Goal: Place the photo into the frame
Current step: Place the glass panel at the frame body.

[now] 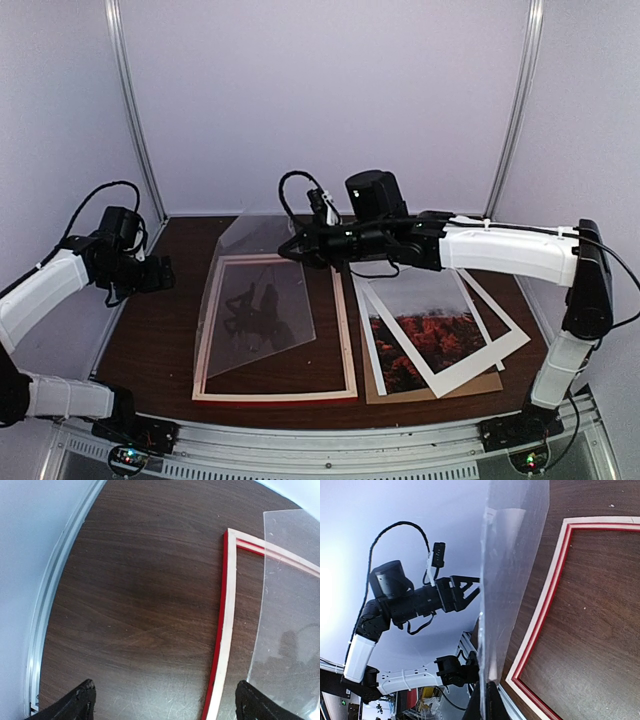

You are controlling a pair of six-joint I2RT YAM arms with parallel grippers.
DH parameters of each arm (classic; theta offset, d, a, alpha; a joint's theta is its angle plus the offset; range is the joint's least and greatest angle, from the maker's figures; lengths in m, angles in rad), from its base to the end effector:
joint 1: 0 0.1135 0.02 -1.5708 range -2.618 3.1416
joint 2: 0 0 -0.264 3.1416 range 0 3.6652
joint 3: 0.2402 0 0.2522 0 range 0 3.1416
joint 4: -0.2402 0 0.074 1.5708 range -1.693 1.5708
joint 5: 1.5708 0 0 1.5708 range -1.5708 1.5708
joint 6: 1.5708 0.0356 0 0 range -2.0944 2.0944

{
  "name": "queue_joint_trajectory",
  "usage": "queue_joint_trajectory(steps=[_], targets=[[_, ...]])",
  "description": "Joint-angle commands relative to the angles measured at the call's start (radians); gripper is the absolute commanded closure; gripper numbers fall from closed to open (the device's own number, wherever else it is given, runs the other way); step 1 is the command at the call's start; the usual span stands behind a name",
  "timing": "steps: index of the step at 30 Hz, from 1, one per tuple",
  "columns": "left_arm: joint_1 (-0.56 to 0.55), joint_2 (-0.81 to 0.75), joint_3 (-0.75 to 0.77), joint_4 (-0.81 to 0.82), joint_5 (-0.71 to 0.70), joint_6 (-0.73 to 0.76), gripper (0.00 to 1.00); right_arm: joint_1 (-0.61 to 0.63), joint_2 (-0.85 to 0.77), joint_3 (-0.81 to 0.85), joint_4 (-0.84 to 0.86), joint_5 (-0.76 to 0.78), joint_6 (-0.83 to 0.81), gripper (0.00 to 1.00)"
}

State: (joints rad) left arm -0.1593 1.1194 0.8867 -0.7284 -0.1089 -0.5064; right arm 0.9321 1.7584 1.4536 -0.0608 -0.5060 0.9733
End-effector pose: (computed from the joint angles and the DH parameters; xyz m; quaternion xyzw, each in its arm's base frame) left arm 0.2175 -0.0310 0.2633 -0.1806 0.9354 -0.0489 0.3002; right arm 0.2360 0.3468 0.3190 -0.1254 0.8004 0.5667 0.1499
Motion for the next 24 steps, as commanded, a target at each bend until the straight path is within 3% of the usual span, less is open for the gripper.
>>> queue_joint_trajectory(steps=[1,6,13,24], targets=[[0.036,-0.018,0.029,-0.015,-0.025,0.022,0.02,0.024,0.022,0.100,0.029,-0.030,0.001,1.00],[0.059,-0.034,0.033,-0.025,-0.032,0.021,0.02,0.031,0.043,0.119,0.011,-0.008,0.002,1.00],[0.060,-0.078,0.032,-0.034,-0.074,0.029,0.02,0.000,0.090,-0.020,0.071,0.009,0.041,1.00],[0.060,-0.050,-0.002,0.002,0.031,0.040,0.02,-0.063,0.105,-0.222,0.115,0.034,0.019,1.00]])
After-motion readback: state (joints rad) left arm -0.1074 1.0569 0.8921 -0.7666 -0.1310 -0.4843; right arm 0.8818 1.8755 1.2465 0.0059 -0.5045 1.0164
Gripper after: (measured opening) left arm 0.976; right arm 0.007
